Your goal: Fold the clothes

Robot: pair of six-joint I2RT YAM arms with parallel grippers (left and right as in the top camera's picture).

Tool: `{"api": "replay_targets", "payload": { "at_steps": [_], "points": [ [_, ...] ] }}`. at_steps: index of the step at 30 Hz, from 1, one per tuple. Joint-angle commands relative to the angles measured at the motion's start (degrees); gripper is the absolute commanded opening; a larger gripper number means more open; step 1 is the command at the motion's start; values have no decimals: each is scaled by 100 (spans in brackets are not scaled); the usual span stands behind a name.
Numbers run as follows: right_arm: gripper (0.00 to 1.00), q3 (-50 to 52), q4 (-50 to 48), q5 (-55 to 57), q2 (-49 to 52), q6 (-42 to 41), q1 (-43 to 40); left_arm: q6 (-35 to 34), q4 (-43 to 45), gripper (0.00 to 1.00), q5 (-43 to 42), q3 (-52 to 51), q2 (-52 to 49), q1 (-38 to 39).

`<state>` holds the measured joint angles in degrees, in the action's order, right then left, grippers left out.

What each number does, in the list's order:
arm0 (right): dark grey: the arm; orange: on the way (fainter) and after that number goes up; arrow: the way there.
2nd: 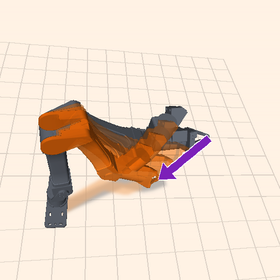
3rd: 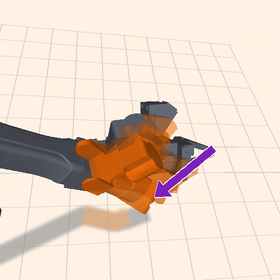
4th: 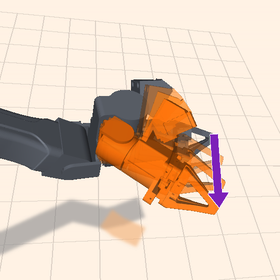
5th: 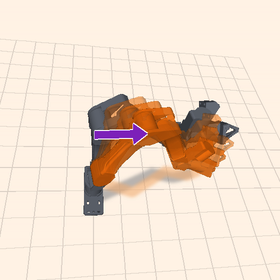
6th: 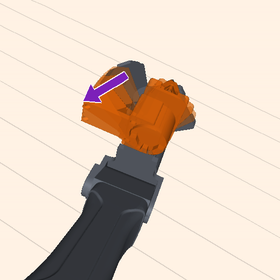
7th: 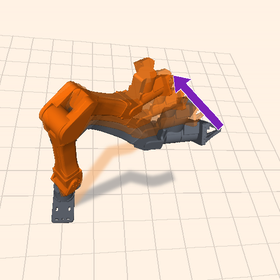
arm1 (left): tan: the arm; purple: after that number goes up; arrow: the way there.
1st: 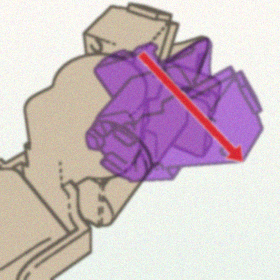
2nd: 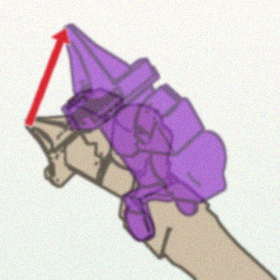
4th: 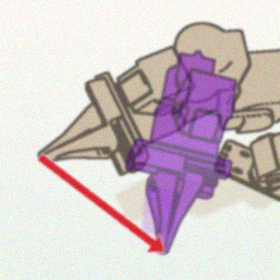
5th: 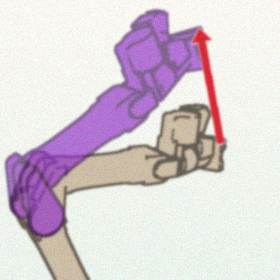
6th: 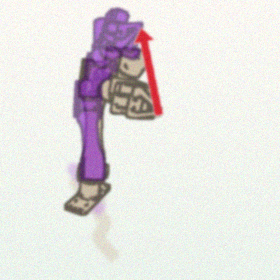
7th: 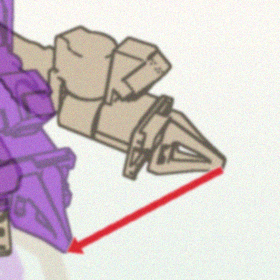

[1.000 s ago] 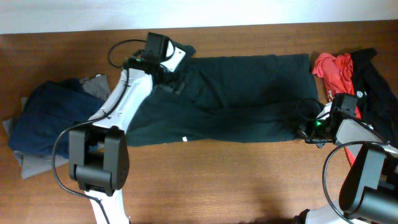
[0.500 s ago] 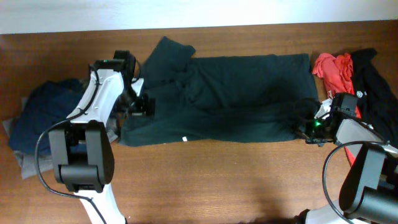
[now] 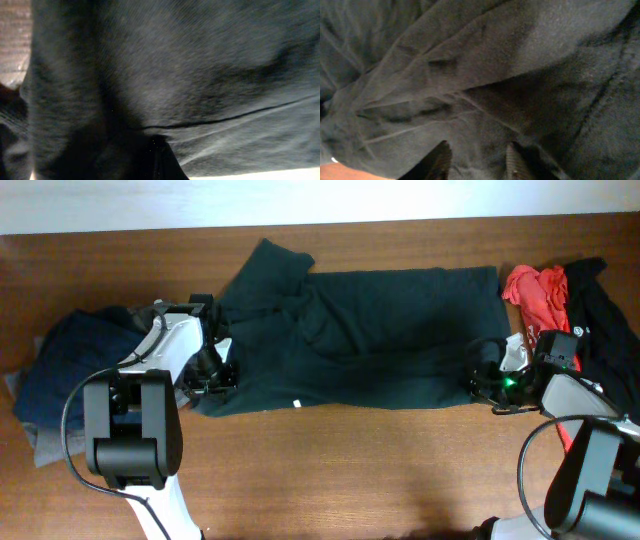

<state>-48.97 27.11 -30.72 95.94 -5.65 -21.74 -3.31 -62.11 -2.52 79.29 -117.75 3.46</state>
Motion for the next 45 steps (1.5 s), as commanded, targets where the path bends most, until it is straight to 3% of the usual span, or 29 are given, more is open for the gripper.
{"api": "replay_targets", "payload": {
  "at_steps": [1,3,7,15,19,24,28,30,39,40,42,45],
  "points": [
    [47,-105,164,890,-199,-638,-142,-17,24,0,299,-70,33,-33],
    [47,-131,175,1325,-201,-710,-334,-20,63,0,299,-70,33,-70],
    [49,-136,192,949,-199,-664,-664,-17,61,0,302,-70,33,-221],
    [51,-133,313,1346,-192,-706,-1054,-20,83,0,208,-66,33,-634],
    [36,-120,243,1342,-175,-708,-1043,-17,127,1,59,-66,33,-706],
    [33,-118,212,1261,11,-706,-1036,-20,212,1,57,-66,33,-706],
    [10,-118,203,1108,157,-658,-933,-17,214,0,59,-66,33,-706],
    [4,-129,155,1191,149,-570,-920,-17,214,1,63,-66,33,-706],
    [4,-1152,651,1270,107,-514,-1329,-15,212,0,61,-66,33,-706],
    [8,-1217,704,1220,107,-509,-1327,-15,212,1,61,-66,33,-706],
    [26,-1248,774,905,107,-428,-1298,-15,210,0,61,-66,33,-706],
    [36,-1211,1029,186,109,-125,-1154,-17,208,1,61,-66,33,-706]
  ]
}}
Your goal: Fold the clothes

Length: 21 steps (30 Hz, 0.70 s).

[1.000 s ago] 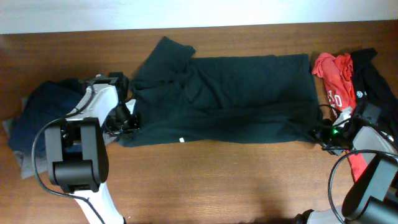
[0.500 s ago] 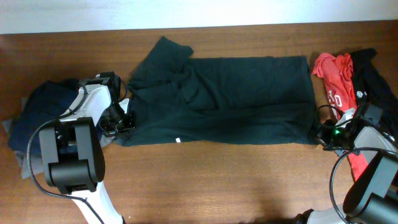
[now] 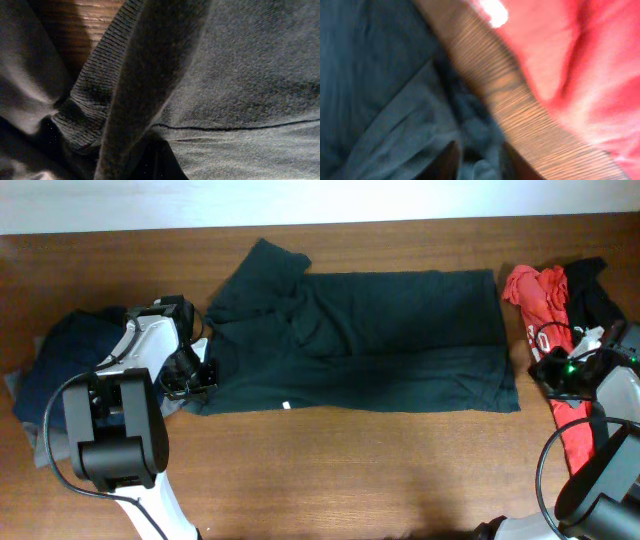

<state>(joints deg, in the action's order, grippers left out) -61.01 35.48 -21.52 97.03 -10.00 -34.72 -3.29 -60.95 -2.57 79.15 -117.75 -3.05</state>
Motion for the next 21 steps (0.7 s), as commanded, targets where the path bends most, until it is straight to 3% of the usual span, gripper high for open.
{"api": "replay_targets", "payload": {
  "at_steps": [1,9,13,16,21],
  "points": [
    [37,4,293,-817,0,391,225,-20,90,1,66,-52,33,-55],
    [43,236,225,214,11,295,929,-20,90,1,63,-52,33,-55],
    [36,243,68,376,90,94,968,-20,87,0,63,-52,33,-55],
    [44,247,44,756,243,-83,966,-20,87,1,63,-52,33,-55],
    [43,247,-17,470,590,-81,973,-17,48,1,63,-52,33,-55]
  ]
}}
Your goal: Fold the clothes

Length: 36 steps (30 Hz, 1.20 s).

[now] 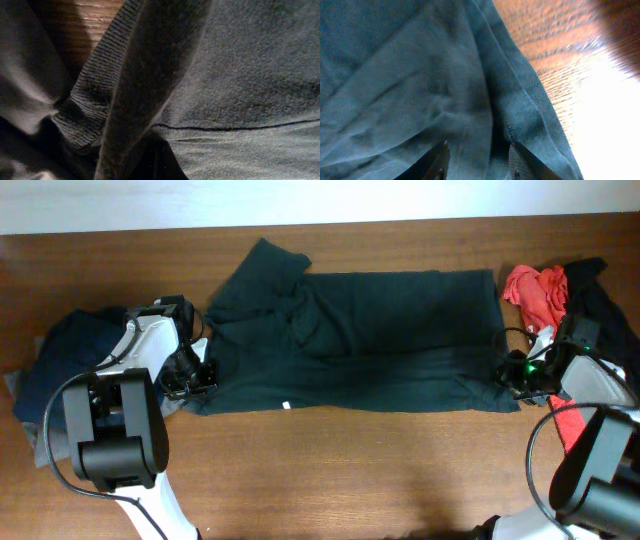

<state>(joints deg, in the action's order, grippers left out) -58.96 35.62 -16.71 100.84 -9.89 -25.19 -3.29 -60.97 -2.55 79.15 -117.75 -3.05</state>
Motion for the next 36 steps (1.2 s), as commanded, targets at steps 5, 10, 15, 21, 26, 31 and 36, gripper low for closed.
{"api": "replay_targets", "payload": {
  "at_steps": [5,10,15,21,26,31,36],
  "points": [
    [25,42,-184,-345,402,-92,81,-17,52,0,61,-52,33,-55],
    [11,-94,-199,-345,367,-63,-7,-17,52,1,63,-52,33,-55],
    [6,-387,-133,-391,365,-46,-122,-17,52,0,63,-52,33,-55],
    [4,-654,-260,-380,365,46,-157,-20,31,1,63,-52,33,-55],
    [4,-695,-555,-26,367,37,-157,-17,31,1,63,-52,33,-55],
    [6,-695,-503,1047,367,39,-164,-17,31,0,63,-52,33,-55],
    [20,-695,-525,1246,367,39,-299,-17,33,1,63,-52,33,-55]
  ]
}}
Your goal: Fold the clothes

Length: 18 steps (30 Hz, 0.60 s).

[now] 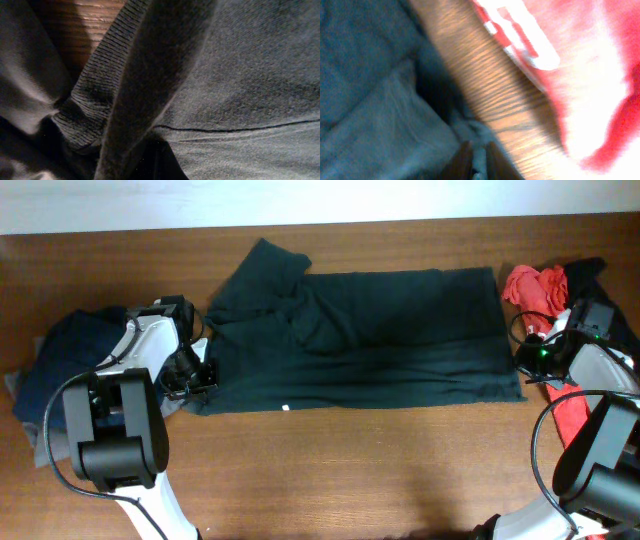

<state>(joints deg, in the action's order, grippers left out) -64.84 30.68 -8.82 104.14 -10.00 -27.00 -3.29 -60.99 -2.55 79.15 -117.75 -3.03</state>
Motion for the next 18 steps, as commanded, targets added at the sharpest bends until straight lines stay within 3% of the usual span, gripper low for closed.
{"api": "replay_targets", "payload": {
  "at_steps": [1,5,8,10,16,18],
  "points": [
    [24,-107,-55,457,37,52,-144,-17,35,1,63,-52,33,-57],
    [27,-114,-7,44,37,240,-190,-17,35,1,63,-52,33,-57],
    [37,-114,295,-844,37,841,-188,-17,35,1,63,-52,33,-57],
    [39,-111,476,-1349,37,1104,-188,-17,33,1,63,-52,33,-57],
    [38,-52,684,-1360,44,1123,-186,-17,35,0,63,-52,33,-57],
    [28,-13,684,-1309,46,1102,-186,-20,33,1,61,-52,33,-57]
  ]
}}
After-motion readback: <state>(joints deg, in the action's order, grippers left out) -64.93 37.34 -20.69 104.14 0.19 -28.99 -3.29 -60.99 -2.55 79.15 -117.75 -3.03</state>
